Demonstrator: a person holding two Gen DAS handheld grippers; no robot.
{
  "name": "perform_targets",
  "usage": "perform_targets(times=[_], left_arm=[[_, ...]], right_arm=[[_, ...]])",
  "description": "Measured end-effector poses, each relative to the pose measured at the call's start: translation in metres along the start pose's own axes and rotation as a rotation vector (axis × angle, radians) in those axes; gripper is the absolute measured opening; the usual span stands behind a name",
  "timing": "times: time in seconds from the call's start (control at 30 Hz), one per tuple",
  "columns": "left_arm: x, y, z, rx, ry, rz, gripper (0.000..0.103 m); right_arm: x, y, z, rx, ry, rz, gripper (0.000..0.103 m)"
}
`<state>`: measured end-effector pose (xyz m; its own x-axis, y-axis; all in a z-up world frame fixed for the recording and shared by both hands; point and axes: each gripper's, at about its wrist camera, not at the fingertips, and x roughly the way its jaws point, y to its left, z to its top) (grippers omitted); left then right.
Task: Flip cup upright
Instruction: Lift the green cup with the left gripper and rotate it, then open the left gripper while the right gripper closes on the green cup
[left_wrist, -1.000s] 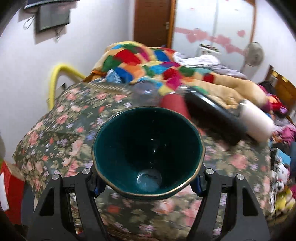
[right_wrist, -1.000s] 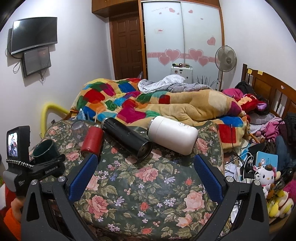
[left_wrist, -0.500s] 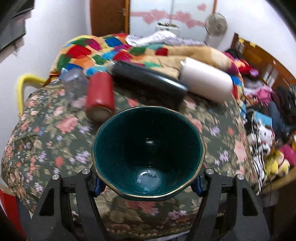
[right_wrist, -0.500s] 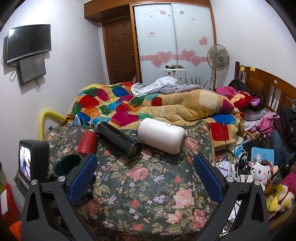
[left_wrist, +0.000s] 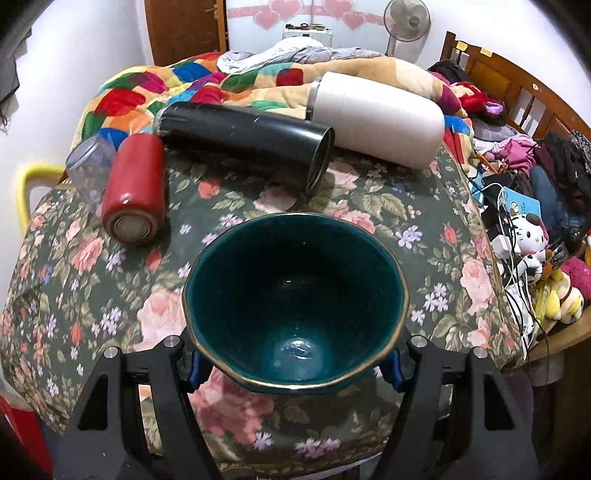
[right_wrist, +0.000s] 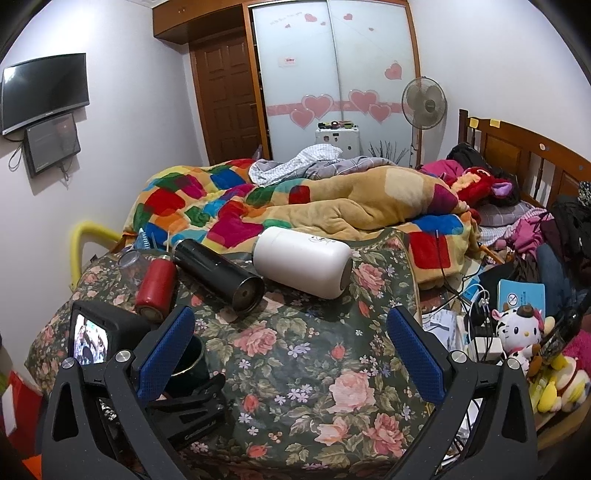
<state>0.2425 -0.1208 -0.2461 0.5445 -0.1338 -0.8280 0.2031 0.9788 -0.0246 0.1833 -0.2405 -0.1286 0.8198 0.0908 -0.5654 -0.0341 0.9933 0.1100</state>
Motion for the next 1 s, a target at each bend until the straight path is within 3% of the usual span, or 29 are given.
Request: perform_targets(times=[0.2, 0.43, 0.67, 0.83, 1.0], left_arm=[[0.011, -0.004, 0.013, 0.025, -0.014, 0.02, 0.071], [0.04, 0.009, 0.019, -0.048, 0.088, -0.045, 0.07], [0.029, -0.007, 0.005, 0.061, 0.037, -0.02, 0.071], [0.02, -0.014, -0.002, 0.159, 0.015, -0.051, 0.087], [0.007, -0.015, -0.011, 0.195, -0.012, 0.005, 0.088]], right_arm=[[0.008, -0.007, -0.003, 0.014, 0.017, -0.009, 0.103], [0.013, -0.015, -0.005, 0.032, 0.036, -0.022, 0.103], [0.019, -0.02, -0.007, 0.03, 0.056, -0.037, 0.103], [0.021, -0.016, -0.007, 0.026, 0.063, -0.036, 0.103], [0.018, -0.009, -0.005, 0.016, 0.061, -0.032, 0.103]])
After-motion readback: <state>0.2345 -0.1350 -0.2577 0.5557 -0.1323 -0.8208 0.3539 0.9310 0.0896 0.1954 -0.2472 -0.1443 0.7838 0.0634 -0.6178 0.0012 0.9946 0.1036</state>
